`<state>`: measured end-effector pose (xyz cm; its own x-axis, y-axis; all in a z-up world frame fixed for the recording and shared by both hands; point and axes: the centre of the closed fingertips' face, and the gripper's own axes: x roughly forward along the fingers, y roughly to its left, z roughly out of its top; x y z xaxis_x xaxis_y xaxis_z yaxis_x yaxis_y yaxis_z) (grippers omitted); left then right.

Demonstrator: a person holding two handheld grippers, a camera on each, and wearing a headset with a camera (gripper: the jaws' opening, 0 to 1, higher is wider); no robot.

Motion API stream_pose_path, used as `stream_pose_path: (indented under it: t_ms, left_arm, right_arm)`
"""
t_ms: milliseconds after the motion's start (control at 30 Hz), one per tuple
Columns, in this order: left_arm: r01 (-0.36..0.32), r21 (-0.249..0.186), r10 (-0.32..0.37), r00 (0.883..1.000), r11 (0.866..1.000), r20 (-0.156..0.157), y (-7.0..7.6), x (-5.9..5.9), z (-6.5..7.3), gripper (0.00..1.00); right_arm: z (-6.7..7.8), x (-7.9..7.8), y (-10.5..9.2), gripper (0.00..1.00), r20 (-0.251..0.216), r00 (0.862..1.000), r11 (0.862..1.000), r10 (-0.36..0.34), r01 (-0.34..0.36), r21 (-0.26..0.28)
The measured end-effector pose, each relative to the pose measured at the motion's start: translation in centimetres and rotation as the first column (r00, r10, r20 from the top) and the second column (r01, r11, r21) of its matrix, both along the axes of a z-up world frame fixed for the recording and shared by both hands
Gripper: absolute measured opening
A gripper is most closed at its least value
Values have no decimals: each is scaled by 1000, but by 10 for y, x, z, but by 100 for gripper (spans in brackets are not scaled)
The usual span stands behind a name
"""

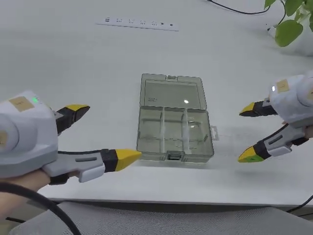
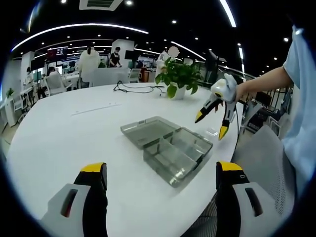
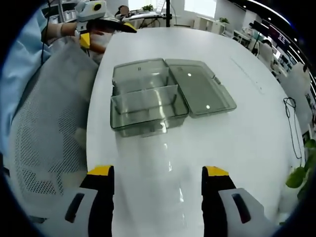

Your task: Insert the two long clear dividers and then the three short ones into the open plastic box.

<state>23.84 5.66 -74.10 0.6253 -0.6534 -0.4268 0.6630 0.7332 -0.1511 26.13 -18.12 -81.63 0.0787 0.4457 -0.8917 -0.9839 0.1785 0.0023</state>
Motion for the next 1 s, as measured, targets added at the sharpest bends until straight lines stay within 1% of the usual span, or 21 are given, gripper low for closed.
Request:
stream_pose_path:
  t_ms: [67, 133, 200, 233, 300, 467, 533, 633, 700, 800, 833, 900, 1000]
  left_arm:
    - [1, 1, -1, 1000, 1000, 1, 1, 0, 0, 93]
    - [-2, 2, 2, 1000, 1000, 2, 2, 1, 0, 93]
    - [-4, 0, 4, 1000, 1000, 3, 3, 2, 1, 93]
    - [-3, 2, 3, 1000, 1000, 4, 3, 2, 1, 93]
    - [-4, 4, 4, 1000, 1000, 4, 4, 2, 1, 93]
    - [-8, 2, 8, 1000, 1000, 3, 4, 2, 0, 93]
    - [-7, 3, 7, 1000, 1000, 1, 4, 1, -1, 93]
    - [-7, 2, 7, 1000, 1000, 0, 3, 1, -1, 93]
    - [-9, 4, 9, 1000, 1000, 0, 4, 1, -1, 92]
    - [-12, 2, 12, 1000, 1000, 3, 4, 1, 0, 92]
    - [-12, 4, 12, 1000, 1000, 2, 5, 1, -1, 92]
    - [-15, 2, 15, 1000, 1000, 3, 5, 2, 0, 92]
    - [-15, 4, 15, 1000, 1000, 4, 5, 2, 0, 92]
  right_arm:
    - [-3, 1, 1, 67, 1, 1000, 1000, 4, -4, -17]
    - [-6, 1, 3, 64, -9, 1000, 999, 14, -14, -29]
    - [-9, 1, 3, 61, -6, 999, 998, 33, -33, -46]
    - [-11, 0, 0, 59, -10, 999, 996, 36, -36, -76]
    - [-14, 0, 2, 55, -7, 999, 995, 52, -53, -80]
    - [-18, -2, 6, 50, -17, 998, 995, 54, -55, -86]
    - [-21, -3, 6, 49, -15, 997, 992, 71, -72, -103]
    - [-22, -4, 7, 48, -18, 997, 991, 77, -79, -105]
    - [-25, 1, 5, 45, -16, 996, 990, 85, -86, -108]
    - [-28, 0, 5, 45, -25, 996, 990, 89, -91, -108]
    - [-29, 1, 4, 44, -27, 996, 989, 90, -93, -115]
    - [-32, 1, 1, 43, -16, 993, 984, 113, -114, -134]
    - [-36, 3, 0, 42, -20, 993, 984, 114, -116, -137]
